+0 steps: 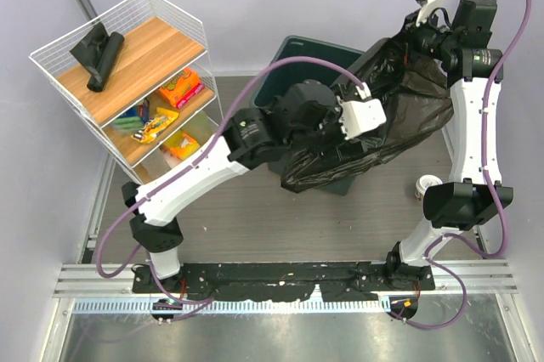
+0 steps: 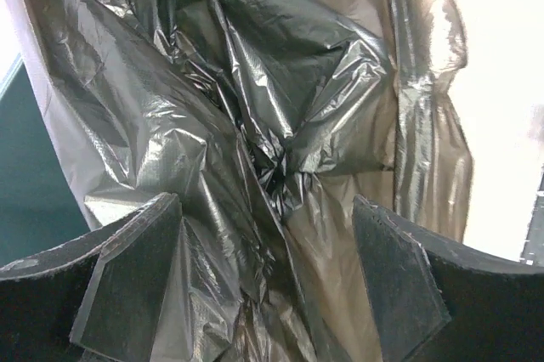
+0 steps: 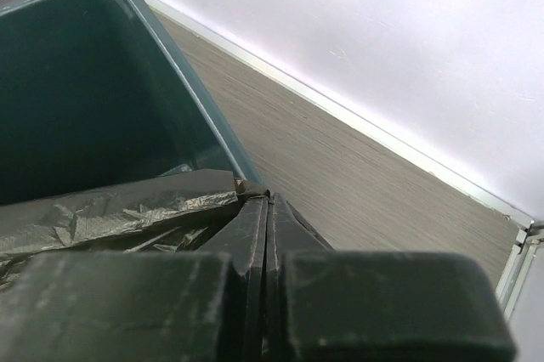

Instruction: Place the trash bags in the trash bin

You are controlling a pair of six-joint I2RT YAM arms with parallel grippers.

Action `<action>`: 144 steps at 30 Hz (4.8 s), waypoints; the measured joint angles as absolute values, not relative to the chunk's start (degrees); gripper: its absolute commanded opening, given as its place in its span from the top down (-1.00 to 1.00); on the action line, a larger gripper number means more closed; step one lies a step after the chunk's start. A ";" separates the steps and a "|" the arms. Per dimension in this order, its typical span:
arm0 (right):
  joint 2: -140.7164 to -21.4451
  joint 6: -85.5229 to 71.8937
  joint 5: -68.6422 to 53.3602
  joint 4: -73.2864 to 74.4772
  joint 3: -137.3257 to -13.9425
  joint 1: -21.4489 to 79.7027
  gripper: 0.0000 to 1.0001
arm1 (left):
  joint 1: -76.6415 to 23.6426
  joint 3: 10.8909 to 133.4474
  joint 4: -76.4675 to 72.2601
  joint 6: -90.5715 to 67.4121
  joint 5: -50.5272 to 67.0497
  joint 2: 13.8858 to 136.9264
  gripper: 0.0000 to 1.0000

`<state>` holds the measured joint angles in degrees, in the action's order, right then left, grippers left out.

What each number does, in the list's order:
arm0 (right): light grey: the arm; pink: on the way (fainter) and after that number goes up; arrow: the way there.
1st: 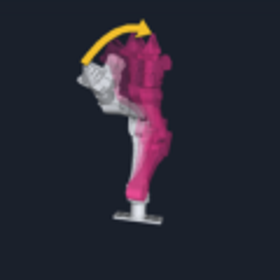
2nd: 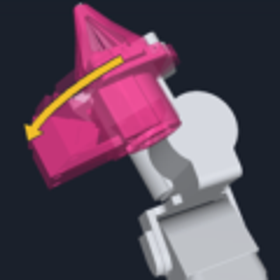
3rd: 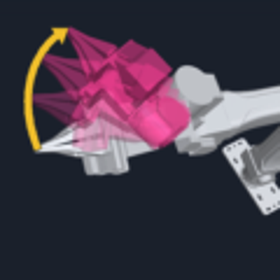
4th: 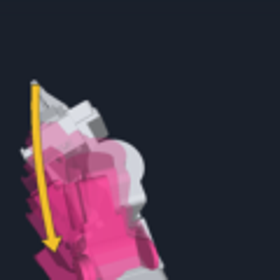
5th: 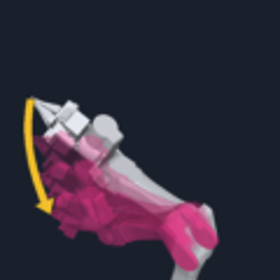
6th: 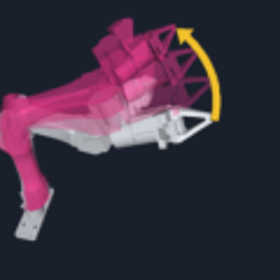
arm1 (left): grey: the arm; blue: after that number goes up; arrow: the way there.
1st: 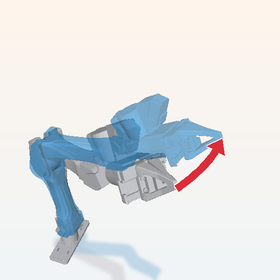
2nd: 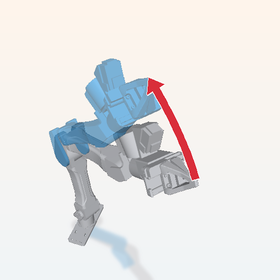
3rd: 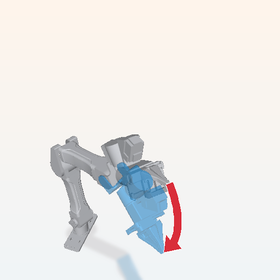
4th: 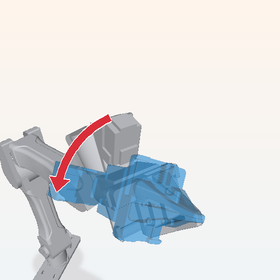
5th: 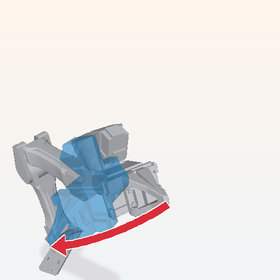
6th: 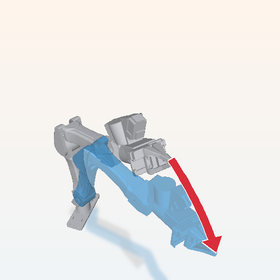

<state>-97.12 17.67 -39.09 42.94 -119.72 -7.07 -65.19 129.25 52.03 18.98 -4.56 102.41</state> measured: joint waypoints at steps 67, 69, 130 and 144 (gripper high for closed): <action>-93.17 22.39 -37.28 45.63 -116.22 -6.94 0.98 | -63.35 131.35 46.96 20.18 -9.41 104.14 -0.45; -93.17 22.39 -37.17 45.63 -116.22 -6.94 0.98 | -63.35 130.98 46.94 20.21 -9.43 104.14 -0.40; -121.25 9.76 -37.67 31.90 -139.96 4.23 0.98 | -32.05 116.11 32.84 18.39 -18.15 101.91 1.00; -125.03 10.17 -35.83 31.83 -140.49 5.39 0.98 | -29.80 115.02 32.62 18.61 -18.04 104.22 1.00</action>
